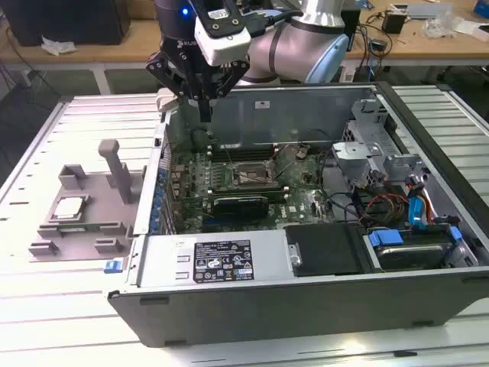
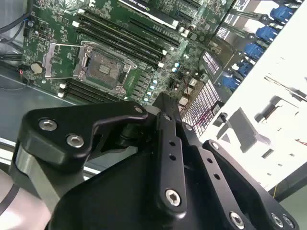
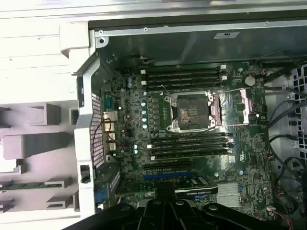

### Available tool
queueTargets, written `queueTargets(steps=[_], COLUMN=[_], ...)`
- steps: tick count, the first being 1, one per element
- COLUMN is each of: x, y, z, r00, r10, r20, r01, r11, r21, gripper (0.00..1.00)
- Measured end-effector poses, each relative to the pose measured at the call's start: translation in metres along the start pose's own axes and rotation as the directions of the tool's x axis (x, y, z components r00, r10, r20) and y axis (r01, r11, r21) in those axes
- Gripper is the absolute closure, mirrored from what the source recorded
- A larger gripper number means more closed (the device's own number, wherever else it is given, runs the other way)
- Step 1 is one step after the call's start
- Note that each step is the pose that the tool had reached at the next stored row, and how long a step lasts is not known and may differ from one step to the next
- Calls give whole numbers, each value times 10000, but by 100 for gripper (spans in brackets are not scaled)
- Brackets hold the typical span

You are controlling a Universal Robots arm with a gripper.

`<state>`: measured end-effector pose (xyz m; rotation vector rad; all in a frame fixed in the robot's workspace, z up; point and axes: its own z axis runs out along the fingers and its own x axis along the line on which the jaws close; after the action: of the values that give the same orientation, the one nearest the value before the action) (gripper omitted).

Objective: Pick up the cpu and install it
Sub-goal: 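Reach for the cpu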

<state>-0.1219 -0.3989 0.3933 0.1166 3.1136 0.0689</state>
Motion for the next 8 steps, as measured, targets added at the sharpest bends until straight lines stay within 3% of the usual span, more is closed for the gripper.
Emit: queueTargets(steps=[8], x=[5], y=[0], z=[-1], r00=[10000], r10=[0], r20=[0], r01=[0], r11=[10000], r21=[1], gripper=[89])
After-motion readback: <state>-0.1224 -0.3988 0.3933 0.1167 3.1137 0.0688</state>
